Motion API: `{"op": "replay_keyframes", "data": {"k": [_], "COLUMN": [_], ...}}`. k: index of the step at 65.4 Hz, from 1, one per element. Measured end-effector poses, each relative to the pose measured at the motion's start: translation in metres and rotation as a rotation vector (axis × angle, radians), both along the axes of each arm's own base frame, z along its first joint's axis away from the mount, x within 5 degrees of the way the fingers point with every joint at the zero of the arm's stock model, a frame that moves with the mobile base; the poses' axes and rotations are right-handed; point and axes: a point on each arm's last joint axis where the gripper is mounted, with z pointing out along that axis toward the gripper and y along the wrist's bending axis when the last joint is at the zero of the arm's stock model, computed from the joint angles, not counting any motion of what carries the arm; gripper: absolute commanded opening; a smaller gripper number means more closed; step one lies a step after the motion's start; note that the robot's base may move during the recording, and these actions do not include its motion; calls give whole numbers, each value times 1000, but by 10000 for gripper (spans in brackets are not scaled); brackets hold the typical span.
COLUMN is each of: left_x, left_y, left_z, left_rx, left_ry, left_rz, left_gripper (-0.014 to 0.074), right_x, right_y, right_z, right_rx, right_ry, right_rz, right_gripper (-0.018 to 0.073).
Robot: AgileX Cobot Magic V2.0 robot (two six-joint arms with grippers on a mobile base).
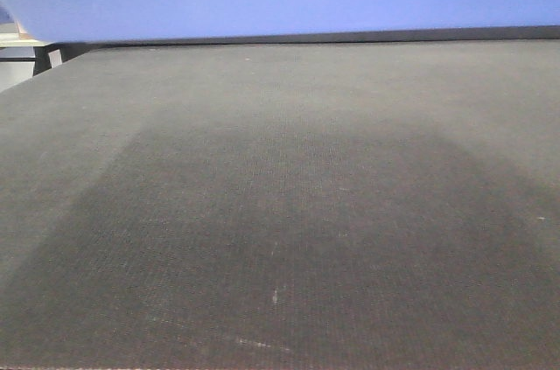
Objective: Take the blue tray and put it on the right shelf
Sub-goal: 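Lift the tray off the table with both grippers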
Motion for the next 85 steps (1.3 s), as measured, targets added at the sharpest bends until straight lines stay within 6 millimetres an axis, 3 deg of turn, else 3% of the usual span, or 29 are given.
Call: {"op": "replay_keyframes", "data": {"k": [7, 16, 45, 85], "left_x": [-15, -20, -13, -14], "left_y": [5, 10, 7, 7], "left_z": [7, 12, 3, 3], "left_rx": [7, 25, 65, 59], "left_ry": [-10, -33, -10, -2], "left_rz": [-13, 0, 13, 16], "left_gripper": [-47, -48, -48, -48], "right_x": [-22, -31, -12, -11], "right_y": [2, 8, 16, 16], "right_z": [3, 6, -11, -11], "right_rx": [15, 37, 8, 9], "right_ry": [-15, -23, 47, 41], "right_rz": [31, 55, 48, 46], "right_gripper": [71, 71, 71, 71]}}
